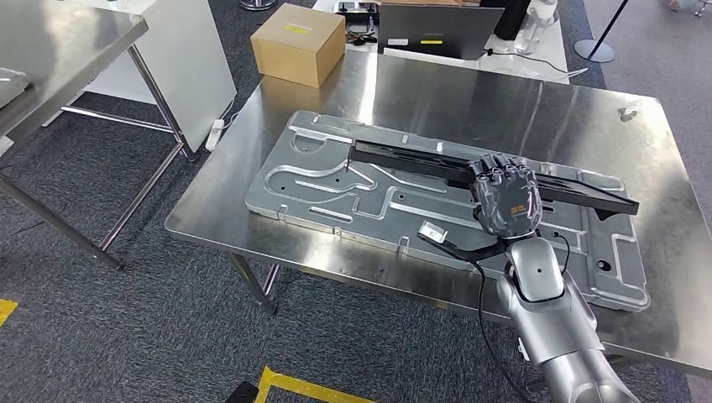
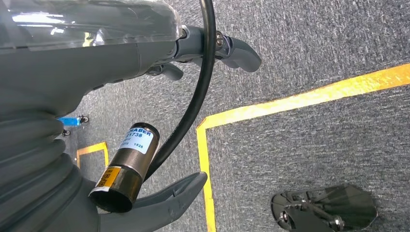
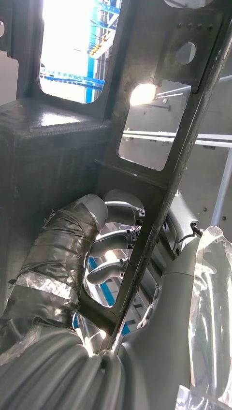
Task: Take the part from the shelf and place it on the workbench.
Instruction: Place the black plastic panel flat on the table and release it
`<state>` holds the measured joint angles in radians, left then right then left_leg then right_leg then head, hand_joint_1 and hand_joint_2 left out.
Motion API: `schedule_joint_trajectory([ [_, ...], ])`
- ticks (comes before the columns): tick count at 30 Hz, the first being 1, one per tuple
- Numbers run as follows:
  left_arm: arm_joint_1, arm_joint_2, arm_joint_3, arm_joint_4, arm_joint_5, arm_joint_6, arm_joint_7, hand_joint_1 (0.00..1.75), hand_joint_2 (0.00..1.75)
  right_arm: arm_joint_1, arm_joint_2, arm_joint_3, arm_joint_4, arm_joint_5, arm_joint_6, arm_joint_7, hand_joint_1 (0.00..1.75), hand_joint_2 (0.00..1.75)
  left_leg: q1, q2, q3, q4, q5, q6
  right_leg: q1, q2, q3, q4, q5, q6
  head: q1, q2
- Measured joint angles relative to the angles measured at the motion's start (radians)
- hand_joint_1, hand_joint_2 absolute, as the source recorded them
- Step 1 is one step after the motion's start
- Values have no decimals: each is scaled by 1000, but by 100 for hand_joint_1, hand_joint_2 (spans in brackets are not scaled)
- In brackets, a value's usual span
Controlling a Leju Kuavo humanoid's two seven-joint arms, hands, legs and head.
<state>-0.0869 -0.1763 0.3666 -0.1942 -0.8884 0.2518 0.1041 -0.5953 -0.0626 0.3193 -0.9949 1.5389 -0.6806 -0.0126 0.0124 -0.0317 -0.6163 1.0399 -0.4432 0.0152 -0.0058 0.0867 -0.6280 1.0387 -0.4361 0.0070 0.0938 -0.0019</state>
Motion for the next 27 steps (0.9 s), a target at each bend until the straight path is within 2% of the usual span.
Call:
schedule_joint_trajectory([
  [20,0,0,0,0,0,-3,-3,0,175,6,0,0,0,-4,0,0,169,175,0,0,0,0,0,0,0,0,0,0,0,0,0,0],
  [27,0,0,0,0,-5,-6,-5,0,175,7,5,0,0,-7,0,-1,169,175,-2,-1,-1,1,0,1,-6,0,0,0,0,0,0,0],
])
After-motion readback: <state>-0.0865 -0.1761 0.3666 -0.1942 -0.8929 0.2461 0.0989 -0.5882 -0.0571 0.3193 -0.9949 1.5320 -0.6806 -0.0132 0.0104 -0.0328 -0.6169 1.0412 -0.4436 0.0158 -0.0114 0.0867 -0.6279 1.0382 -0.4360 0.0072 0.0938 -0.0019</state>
